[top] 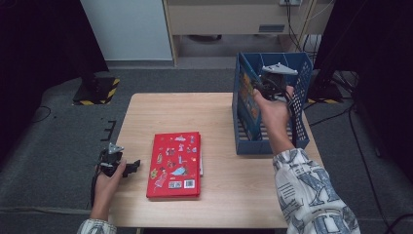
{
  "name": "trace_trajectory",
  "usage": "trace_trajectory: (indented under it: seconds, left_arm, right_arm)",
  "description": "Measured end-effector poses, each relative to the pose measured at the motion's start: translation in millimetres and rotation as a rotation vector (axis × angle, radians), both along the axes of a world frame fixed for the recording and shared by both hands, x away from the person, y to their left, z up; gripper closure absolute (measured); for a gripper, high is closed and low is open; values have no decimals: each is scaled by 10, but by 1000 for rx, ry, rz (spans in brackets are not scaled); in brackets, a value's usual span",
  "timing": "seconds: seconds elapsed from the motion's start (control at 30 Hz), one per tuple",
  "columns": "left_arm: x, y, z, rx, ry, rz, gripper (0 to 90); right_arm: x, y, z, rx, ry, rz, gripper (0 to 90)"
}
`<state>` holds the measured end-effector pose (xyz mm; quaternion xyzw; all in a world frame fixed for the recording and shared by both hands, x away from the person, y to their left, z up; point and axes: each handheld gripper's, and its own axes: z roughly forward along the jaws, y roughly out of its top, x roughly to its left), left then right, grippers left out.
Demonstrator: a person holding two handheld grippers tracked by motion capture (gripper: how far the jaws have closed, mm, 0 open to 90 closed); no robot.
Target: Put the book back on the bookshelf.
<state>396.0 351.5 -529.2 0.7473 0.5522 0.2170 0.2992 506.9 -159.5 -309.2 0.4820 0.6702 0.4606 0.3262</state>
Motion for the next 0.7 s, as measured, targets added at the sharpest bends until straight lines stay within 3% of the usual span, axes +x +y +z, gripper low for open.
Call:
trace_trajectory:
  seconds: [0.23,0.7]
  left_arm:
    - [2,1,-1,1,-1,1,78]
    - [2,2,0,-1,-3,0,78]
  right_arm:
    - [-4,-43,-31,23,-27,-12,826]
    - [43,70,-54,19,-79,-65,827]
